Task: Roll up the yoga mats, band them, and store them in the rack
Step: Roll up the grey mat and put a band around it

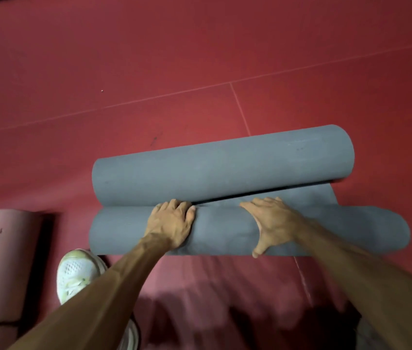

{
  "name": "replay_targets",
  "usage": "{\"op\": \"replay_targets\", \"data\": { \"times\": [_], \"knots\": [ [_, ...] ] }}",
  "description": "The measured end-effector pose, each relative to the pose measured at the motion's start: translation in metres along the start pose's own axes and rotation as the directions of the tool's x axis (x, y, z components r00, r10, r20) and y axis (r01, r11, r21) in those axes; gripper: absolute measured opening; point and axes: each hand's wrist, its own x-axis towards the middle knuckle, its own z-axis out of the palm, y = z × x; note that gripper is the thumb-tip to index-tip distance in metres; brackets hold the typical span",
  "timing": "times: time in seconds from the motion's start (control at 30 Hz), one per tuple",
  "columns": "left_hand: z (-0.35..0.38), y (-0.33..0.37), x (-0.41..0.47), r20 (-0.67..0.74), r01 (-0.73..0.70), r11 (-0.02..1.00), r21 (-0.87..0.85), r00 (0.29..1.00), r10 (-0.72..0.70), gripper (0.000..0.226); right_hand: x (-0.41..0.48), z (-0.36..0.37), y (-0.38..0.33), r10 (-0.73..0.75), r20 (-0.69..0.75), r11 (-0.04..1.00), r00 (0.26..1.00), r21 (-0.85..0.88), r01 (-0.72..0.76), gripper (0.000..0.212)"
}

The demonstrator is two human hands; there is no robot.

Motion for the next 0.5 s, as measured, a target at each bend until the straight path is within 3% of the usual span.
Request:
{"op": "replay_targets", "data": {
  "times": [0.2, 0.37, 0.5],
  "knots": [
    [0.002, 0.006, 0.009, 0.135, 0.111, 0.994, 0.002, 0.985, -0.111, 0.051, 0.0, 0.007, -0.002, 0.0, 0.003, 0.999, 1.0, 0.032, 0.0, 0.124],
    [0.006, 0.008, 0.022, 0.088, 0.199, 0.978, -0.057, 0.977, -0.193, 0.047, -0.001, 0.008, -0.002, -0.011, -0.018, 1.0, 1.0, 0.018, 0.011, 0.123],
    [0.005, 0.009, 0.024, -0.008, 0.203, 0.976, -0.077, 0.979, -0.204, 0.064, 0.008, -0.001, 0.004, -0.01, 0.059, 0.997, 0.998, 0.083, 0.005, 0.123]
  ]
}}
